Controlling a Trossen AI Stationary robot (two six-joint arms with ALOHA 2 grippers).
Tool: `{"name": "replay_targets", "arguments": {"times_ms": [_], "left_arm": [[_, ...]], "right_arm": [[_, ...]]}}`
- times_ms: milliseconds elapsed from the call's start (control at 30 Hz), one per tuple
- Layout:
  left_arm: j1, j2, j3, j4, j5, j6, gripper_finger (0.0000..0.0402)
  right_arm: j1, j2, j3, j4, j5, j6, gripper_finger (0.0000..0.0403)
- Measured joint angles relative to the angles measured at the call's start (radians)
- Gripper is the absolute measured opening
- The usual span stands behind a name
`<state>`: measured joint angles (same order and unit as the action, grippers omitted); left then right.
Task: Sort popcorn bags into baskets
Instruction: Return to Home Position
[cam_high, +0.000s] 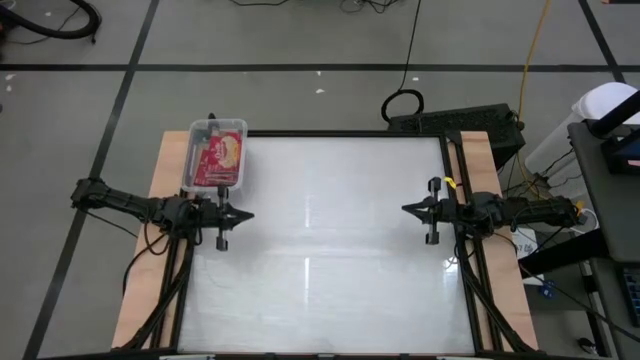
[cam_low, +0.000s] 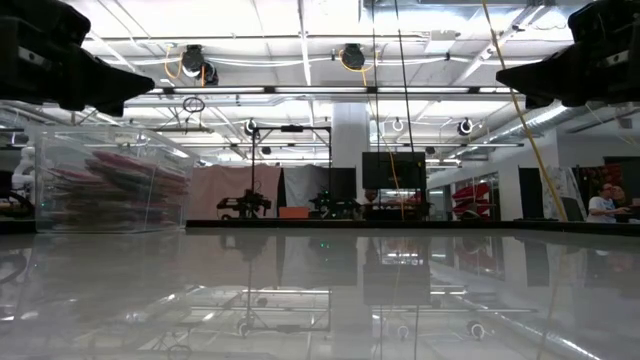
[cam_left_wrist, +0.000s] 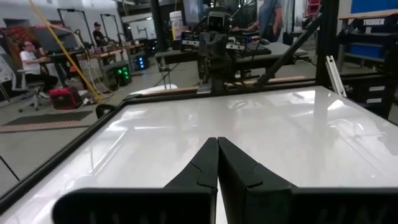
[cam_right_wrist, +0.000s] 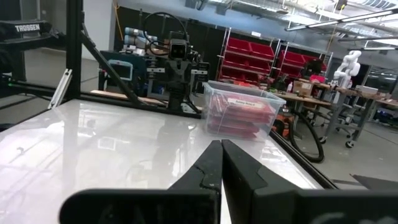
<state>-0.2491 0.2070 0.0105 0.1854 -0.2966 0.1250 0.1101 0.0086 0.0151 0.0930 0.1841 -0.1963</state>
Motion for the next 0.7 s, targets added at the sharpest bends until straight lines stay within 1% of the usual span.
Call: {"name": "replay_targets", "arguments": {"times_ms": [200, 367, 467, 500, 600, 700], "left_arm": [[0.043, 0.0, 0.0, -0.001, 0.009, 0.014, 0.0005], [0.103, 0.0, 0.0, -0.001, 0.049, 0.038, 0.0005], [0.145, 0.0, 0.0, -0.006, 0.096, 0.04, 0.0005], [0.156, 0.0, 0.0, -0.017, 0.111, 0.042, 0.0005], [0.189, -0.013, 0.0, -0.086, 0.113, 0.043, 0.0005], [0.217, -0.043, 0.0, -0.091, 0.14, 0.023, 0.0005]], "right_arm": [[0.0, 0.0, 0.0, 0.001, -0.001, 0.0, 0.0], [0.0, 0.0, 0.0, 0.003, -0.001, 0.0, 0.0], [0.0, 0.0, 0.0, 0.004, -0.002, 0.0, 0.0], [0.0, 0.0, 0.0, 0.004, -0.002, 0.0, 0.0], [0.0, 0.0, 0.0, 0.004, -0.002, 0.0, 0.0], [0.0, 0.0, 0.0, 0.004, -0.002, 0.0, 0.0]]}}
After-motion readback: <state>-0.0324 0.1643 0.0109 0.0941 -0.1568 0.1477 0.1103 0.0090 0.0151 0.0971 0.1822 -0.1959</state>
